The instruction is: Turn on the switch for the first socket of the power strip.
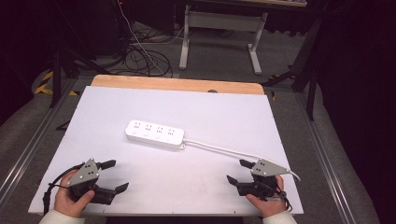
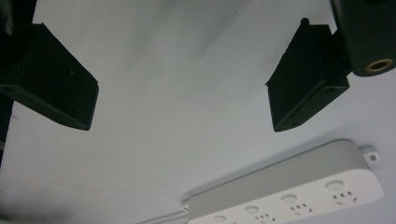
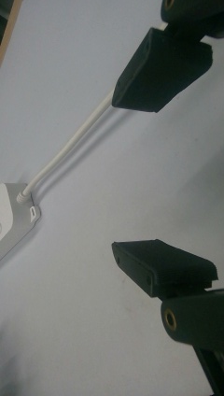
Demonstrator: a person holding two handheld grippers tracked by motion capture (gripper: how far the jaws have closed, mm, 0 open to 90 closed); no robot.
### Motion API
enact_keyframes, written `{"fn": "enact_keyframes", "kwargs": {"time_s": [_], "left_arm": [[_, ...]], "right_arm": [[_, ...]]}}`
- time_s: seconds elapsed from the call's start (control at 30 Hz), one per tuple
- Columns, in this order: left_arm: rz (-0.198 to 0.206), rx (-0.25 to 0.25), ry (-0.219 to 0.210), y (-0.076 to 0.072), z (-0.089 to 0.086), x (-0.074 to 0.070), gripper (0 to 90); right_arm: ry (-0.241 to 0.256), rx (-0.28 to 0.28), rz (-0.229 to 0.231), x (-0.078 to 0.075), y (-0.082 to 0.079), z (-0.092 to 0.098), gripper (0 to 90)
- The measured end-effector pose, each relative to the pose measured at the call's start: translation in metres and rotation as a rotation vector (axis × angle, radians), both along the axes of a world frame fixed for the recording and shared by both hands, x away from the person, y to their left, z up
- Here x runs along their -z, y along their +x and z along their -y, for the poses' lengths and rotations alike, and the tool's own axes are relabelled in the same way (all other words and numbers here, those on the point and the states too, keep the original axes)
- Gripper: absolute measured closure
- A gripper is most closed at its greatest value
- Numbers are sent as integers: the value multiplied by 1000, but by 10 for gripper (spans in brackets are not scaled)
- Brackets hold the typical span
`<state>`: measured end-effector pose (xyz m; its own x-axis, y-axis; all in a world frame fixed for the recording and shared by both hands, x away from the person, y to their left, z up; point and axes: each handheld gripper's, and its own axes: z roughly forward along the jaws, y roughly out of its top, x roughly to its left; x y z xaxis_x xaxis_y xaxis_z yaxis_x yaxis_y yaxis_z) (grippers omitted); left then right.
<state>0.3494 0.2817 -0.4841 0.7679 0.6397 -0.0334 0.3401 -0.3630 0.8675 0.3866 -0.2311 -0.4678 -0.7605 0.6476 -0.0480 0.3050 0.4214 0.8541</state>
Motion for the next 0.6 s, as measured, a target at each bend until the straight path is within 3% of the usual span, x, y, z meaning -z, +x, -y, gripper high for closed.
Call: {"fn": "enact_keyframes", "kwargs": {"time_s": [0.1,0.2,0.4,0.6], "left_arm": [[9,-12,-18,0,0,-1,100],[36,-24,8,0,2,-3,100],[51,-45,16,-1,3,-6,100],[39,-48,-19,-1,1,-7,100]], "right_arm": [[0,0,2,0,0,0,258],[-2,-2,4,0,0,0,258],[-3,-2,6,-1,-1,-1,258],[-3,0,5,0,0,-1,258]]}}
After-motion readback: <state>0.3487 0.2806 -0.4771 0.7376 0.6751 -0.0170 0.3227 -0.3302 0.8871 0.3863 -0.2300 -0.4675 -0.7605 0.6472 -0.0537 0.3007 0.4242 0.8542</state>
